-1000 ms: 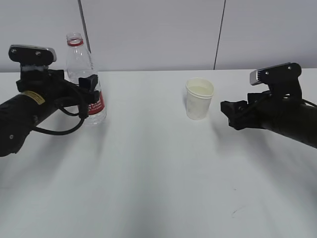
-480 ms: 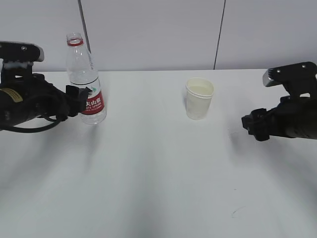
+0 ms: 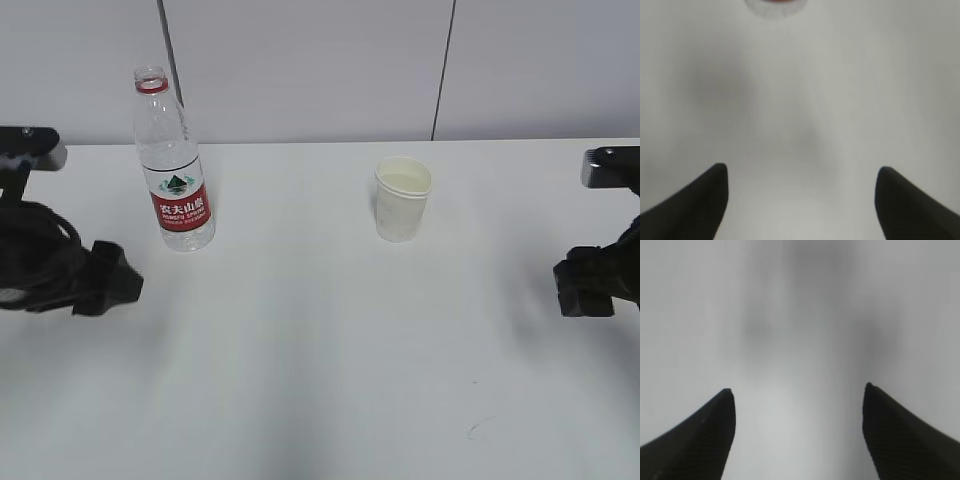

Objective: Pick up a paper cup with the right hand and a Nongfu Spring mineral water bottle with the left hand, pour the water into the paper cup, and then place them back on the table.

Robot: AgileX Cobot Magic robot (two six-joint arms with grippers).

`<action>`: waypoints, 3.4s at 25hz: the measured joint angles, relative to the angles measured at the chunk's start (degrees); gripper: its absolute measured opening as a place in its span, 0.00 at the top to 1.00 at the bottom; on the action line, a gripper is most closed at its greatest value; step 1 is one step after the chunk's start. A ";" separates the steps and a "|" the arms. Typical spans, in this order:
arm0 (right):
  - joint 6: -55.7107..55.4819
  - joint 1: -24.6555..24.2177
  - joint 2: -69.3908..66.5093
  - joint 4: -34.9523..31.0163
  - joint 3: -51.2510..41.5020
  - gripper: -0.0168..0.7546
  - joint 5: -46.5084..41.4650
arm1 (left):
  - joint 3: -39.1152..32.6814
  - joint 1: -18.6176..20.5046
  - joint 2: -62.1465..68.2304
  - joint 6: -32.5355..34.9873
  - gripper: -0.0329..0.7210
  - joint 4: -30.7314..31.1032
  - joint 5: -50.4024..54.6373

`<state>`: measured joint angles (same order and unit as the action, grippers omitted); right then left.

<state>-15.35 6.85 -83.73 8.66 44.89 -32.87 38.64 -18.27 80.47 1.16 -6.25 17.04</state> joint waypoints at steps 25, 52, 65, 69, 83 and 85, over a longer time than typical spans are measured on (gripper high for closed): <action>12.64 0.00 0.57 -18.63 12.29 0.22 -36.58 | 16.10 1.73 -1.22 -12.59 0.22 12.16 52.52; 13.67 0.00 39.03 -17.73 10.34 0.22 -38.55 | 8.19 4.15 -45.91 -12.74 0.28 12.67 54.77; 15.35 0.00 67.60 -17.73 -1.16 0.22 -39.62 | 2.60 4.15 -68.19 -9.86 0.28 13.61 54.24; 18.26 0.00 74.39 -17.73 -4.27 0.22 -39.76 | -1.56 4.15 -73.92 -7.51 0.28 13.50 51.45; 22.95 0.00 84.67 -17.68 -15.47 0.22 -33.34 | -7.99 4.15 -81.60 0.36 0.28 9.02 41.33; 22.95 0.00 84.67 -17.68 -15.59 0.22 -33.34 | -8.09 4.15 -81.60 0.62 0.28 9.02 39.98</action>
<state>7.59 6.85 0.94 -9.02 29.29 -66.21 30.54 -14.12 -1.13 1.78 2.76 57.02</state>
